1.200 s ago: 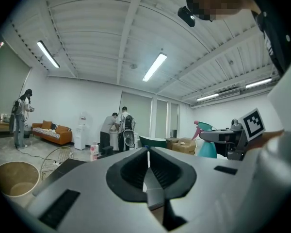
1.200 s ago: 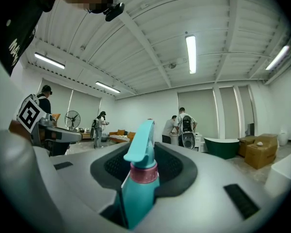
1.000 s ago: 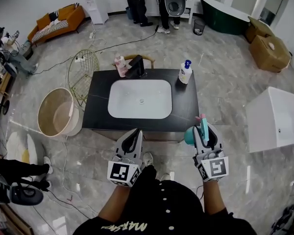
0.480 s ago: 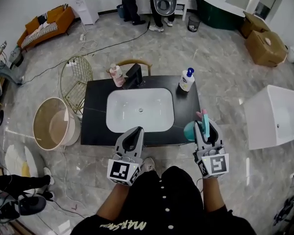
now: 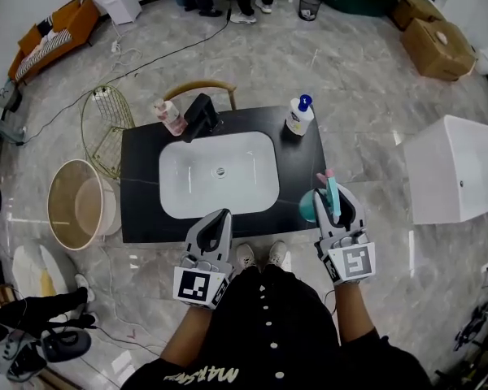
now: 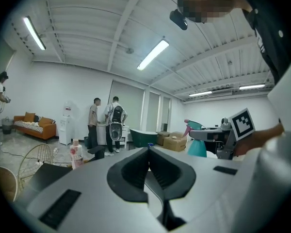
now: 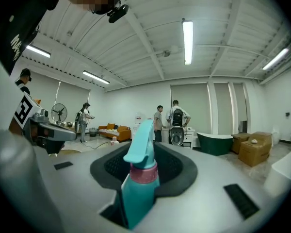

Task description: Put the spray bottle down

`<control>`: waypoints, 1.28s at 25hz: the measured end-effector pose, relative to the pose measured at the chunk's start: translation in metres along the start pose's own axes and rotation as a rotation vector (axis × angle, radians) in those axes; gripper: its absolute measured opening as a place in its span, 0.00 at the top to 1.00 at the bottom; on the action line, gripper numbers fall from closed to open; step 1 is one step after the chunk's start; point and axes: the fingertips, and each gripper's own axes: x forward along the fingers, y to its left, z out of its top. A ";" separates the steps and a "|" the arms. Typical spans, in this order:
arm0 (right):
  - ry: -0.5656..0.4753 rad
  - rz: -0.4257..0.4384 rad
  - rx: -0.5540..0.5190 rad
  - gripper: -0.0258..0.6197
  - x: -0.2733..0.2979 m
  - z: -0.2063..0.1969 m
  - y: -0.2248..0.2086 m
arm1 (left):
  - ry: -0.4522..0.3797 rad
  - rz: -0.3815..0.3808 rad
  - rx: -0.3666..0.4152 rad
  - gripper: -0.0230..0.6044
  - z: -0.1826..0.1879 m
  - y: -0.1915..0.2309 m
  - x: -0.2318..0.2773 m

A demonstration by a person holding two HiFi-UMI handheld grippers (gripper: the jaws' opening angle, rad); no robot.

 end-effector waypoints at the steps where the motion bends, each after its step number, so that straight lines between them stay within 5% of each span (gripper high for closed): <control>1: 0.006 0.000 0.003 0.77 0.005 -0.005 -0.003 | 0.011 0.005 -0.002 0.94 -0.004 0.001 0.003; 32: 0.001 0.133 -0.038 0.77 0.116 -0.161 -0.020 | 0.265 -0.028 -0.107 0.94 -0.153 -0.012 0.035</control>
